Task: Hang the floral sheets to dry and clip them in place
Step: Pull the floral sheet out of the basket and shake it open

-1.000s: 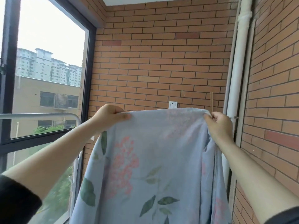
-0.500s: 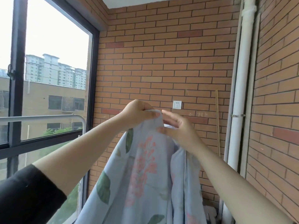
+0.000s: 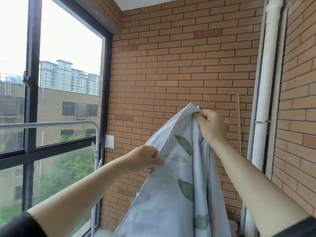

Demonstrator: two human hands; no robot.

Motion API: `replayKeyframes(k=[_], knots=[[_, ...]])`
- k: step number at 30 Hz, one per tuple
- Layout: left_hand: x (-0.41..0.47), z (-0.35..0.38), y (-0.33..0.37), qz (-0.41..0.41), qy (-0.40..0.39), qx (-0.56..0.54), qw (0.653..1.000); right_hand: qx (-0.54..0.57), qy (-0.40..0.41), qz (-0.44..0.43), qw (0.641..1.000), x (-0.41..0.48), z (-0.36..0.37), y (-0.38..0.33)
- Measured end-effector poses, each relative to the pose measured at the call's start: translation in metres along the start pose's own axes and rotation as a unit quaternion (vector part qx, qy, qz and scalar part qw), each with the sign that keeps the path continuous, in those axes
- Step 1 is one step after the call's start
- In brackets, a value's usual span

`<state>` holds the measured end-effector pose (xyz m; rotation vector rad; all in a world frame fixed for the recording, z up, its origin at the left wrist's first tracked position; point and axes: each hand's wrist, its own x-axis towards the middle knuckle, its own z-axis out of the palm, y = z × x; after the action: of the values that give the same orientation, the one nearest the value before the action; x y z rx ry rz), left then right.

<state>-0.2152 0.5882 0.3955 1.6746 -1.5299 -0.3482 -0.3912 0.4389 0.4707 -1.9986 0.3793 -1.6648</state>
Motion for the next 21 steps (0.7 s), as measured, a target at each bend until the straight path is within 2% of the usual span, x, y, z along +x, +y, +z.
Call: replayKeyframes(k=[3, 7, 9, 10, 11, 13, 15, 17, 21], knots=[[-0.004, 0.009, -0.002, -0.010, 0.016, -0.065, 0.998, -0.002, 0.023, 0.003, 1.000, 0.007, -0.006, 0.003], [-0.008, 0.013, 0.004, 0.026, 0.118, -0.072, 0.990, -0.005, 0.054, 0.021, 0.998, 0.012, -0.018, 0.019], [-0.011, 0.003, 0.009, 0.053, 0.098, -0.134, 0.985, -0.024, 0.063, 0.031, 0.997, 0.011, -0.024, 0.027], [-0.013, -0.003, 0.012, 0.047, 0.075, -0.130, 0.988, -0.034, 0.069, 0.037, 0.996, 0.011, -0.028, 0.031], [-0.013, -0.012, 0.013, 0.032, 0.052, -0.091, 0.994, -0.044, 0.076, 0.043, 0.995, 0.010, -0.032, 0.035], [-0.008, -0.029, 0.010, -0.001, 0.053, 0.083, 0.995, -0.054, 0.087, 0.051, 0.993, 0.009, -0.040, 0.040], [0.000, -0.051, 0.002, 0.013, 0.105, 0.240, 0.965, -0.072, 0.086, 0.053, 0.992, 0.008, -0.047, 0.044], [0.006, -0.067, -0.006, 0.008, 0.165, 0.299, 0.940, -0.097, 0.075, 0.039, 0.992, 0.006, -0.050, 0.045], [0.012, -0.071, 0.001, -0.011, 0.296, 0.360, 0.885, -0.078, 0.055, 0.015, 0.995, 0.006, -0.045, 0.049]])
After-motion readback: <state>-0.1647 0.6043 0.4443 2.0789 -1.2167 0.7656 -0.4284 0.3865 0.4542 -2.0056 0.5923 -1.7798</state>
